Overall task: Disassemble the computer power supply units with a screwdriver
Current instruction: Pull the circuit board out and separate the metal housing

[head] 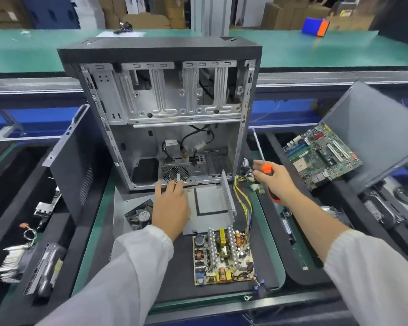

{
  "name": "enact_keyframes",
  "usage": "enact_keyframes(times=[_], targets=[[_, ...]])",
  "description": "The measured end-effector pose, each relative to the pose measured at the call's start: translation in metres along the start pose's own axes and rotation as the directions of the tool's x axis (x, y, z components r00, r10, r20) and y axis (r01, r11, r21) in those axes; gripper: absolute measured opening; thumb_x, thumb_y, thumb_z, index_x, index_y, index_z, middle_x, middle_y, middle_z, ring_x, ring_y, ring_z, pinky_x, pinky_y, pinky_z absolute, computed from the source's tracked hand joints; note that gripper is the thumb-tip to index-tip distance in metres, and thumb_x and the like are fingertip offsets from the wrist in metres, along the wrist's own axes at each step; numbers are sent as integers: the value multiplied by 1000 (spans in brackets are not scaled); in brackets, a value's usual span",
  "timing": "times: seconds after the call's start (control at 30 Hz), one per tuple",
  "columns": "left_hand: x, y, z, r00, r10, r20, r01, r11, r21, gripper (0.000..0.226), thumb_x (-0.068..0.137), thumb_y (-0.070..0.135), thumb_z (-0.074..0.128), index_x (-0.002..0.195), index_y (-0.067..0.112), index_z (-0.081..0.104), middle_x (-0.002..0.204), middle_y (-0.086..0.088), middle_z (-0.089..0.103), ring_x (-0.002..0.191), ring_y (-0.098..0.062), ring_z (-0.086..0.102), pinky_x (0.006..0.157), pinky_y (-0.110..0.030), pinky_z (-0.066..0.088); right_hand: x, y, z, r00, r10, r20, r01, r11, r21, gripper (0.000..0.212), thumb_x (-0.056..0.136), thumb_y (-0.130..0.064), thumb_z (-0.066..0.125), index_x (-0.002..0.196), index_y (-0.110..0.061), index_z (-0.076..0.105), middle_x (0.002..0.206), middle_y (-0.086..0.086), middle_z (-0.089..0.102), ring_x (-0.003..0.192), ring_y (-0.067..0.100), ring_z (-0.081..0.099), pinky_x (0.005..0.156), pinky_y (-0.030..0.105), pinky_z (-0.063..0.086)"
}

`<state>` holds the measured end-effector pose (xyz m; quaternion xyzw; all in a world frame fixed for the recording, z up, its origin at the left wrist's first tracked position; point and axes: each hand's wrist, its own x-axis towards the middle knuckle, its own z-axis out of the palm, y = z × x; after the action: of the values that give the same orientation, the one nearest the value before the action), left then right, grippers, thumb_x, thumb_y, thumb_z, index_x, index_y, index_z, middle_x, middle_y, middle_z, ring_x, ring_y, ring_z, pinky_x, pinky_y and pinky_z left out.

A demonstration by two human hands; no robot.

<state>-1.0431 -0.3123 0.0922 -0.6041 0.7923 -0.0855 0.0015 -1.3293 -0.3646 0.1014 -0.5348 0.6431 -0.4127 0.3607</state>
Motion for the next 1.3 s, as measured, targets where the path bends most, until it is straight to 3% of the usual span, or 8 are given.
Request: enact_keyframes(times=[0.07, 0.23, 0.43, 0.67, 0.77, 0.87, 1.1, 1.3], targets=[[-4, 7, -3, 998, 42, -38, -42, 999, -15, 33, 98, 37, 41, 115, 17, 60, 139, -2, 43, 134, -20, 33, 115, -46, 13, 8, -1, 4, 999, 0, 50, -1, 1000, 2, 29, 89, -7, 64, 117, -14, 65, 107, 3, 71, 103, 19, 66, 92, 34, 52], [-18, 41, -8, 965, 245, -96, -261, 938, -228, 41, 98, 47, 42, 121, 18, 58, 134, 1, 46, 131, -19, 36, 114, -44, 9, 10, -5, 11, 998, 1, 56, -5, 997, 74, 19, 88, 0, 64, 104, -9, 70, 103, 7, 72, 92, 16, 69, 75, 26, 57], [-40, 62, 5, 903, 429, -34, -418, 853, -314, 58, 89, 63, 49, 127, 19, 50, 130, 2, 49, 125, -19, 42, 112, -45, 16, -19, -9, 5, 960, 30, -277, 42, 967, 251, 7, 93, -11, 59, 89, -11, 65, 73, 11, 69, 57, 16, 63, 53, 26, 51], [-41, 63, 15, 871, 491, 21, -459, 829, -319, 111, 62, 86, 55, 147, 19, 31, 148, 1, 37, 139, -19, 29, 116, -51, 3, -80, 25, 25, 989, 88, -114, -83, 995, 51, 19, 89, -29, 67, 96, -11, 68, 73, 11, 69, 47, 15, 59, 49, 26, 49], [-44, 67, 21, 865, 500, 42, -464, 829, -312, 104, 70, 78, 57, 149, 19, 27, 148, 2, 38, 140, -17, 29, 116, -51, -4, -99, 35, 35, 992, 122, -20, -122, 992, 18, 29, 86, -28, 70, 113, -19, 63, 81, 9, 69, 52, 11, 59, 48, 26, 50], [-45, 66, 23, 874, 486, 11, -455, 825, -336, 94, 74, 70, 57, 149, 20, 29, 143, 4, 45, 136, -15, 35, 117, -48, -4, -108, 39, 40, 989, 148, -9, -148, 985, -84, 30, 84, -31, 72, 105, -10, 65, 73, 8, 63, 59, 14, 57, 51, 30, 52], [-41, 62, 22, 864, 504, 13, -475, 823, -311, 93, 72, 73, 58, 145, 21, 34, 135, 5, 51, 130, -15, 42, 118, -47, -1, -65, 11, 33, 963, 143, -229, -132, 989, 64, 24, 88, -38, 67, 98, -17, 72, 47, -10, 50, 37, 4, 43, 45, 19, 39], [-41, 62, 22, 869, 494, 16, -466, 830, -306, 91, 73, 68, 60, 145, 20, 33, 133, 4, 50, 128, -16, 43, 118, -47, 0, -29, -15, 43, 980, 189, 67, -186, 982, -43, 23, 78, -22, 78, 88, -3, 69, 50, 1, 49, 42, 9, 44, 46, 19, 41]])
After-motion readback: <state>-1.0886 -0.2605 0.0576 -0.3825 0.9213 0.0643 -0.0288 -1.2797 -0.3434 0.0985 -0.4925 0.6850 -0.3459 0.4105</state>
